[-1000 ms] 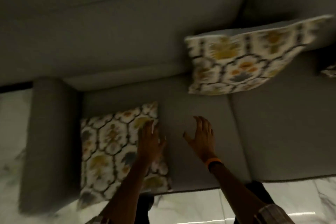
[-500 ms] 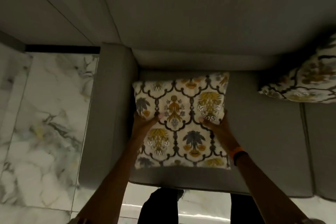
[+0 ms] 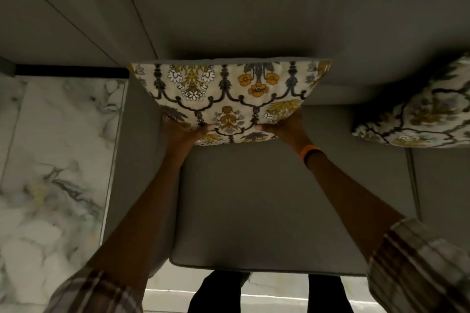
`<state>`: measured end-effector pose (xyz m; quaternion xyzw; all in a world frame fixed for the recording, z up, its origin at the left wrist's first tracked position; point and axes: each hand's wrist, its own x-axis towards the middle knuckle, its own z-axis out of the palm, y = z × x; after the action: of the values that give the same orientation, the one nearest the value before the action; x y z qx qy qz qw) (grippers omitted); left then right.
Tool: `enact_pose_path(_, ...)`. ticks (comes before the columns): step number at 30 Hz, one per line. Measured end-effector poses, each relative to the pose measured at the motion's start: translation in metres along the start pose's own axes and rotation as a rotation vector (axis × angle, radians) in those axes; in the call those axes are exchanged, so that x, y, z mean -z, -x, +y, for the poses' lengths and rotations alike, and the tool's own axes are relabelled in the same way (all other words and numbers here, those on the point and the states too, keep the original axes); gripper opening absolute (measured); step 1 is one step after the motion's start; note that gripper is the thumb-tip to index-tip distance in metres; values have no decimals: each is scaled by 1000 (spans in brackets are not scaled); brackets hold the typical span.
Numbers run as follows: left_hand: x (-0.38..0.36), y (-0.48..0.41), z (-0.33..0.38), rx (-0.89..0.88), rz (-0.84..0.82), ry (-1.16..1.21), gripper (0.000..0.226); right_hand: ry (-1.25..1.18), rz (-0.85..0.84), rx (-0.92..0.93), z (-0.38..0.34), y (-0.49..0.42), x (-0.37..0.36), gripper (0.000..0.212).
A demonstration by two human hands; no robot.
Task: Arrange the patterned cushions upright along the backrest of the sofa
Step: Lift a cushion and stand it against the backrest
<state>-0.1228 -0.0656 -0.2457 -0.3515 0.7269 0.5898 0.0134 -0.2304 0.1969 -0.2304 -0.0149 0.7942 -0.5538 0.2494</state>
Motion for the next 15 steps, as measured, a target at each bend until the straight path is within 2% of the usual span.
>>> enact_pose_path(2, -7, 13, -3, -1, 159, -57, 116, 16, 27, 0, 5, 8, 4, 120)
enact_pose_path(3, -14, 24, -7, 52, 227, -141, 124, 25, 36, -21, 10, 15, 7, 122)
enact_pose_path(6, -68, 71, -18, 271, 245, -426, 124, 31, 57, -139, 40, 48, 36, 129)
enact_pose_path(8, -119, 99, -23, 280, 141, -467, 121, 30, 88, -215, 69, 70, 72, 129)
enact_pose_path(11, -206, 125, -22, 148, -121, -504, 114, 42, 178, -325, 116, 97, 157, 123)
enact_pose_path(13, -263, 134, -14, 42, -270, -515, 110, 29, 274, -406, 142, 109, 224, 116)
enact_pose_path(15, -328, 141, 5, -43, -351, -480, 110, -14, 422, -449, 162, 117, 299, 110)
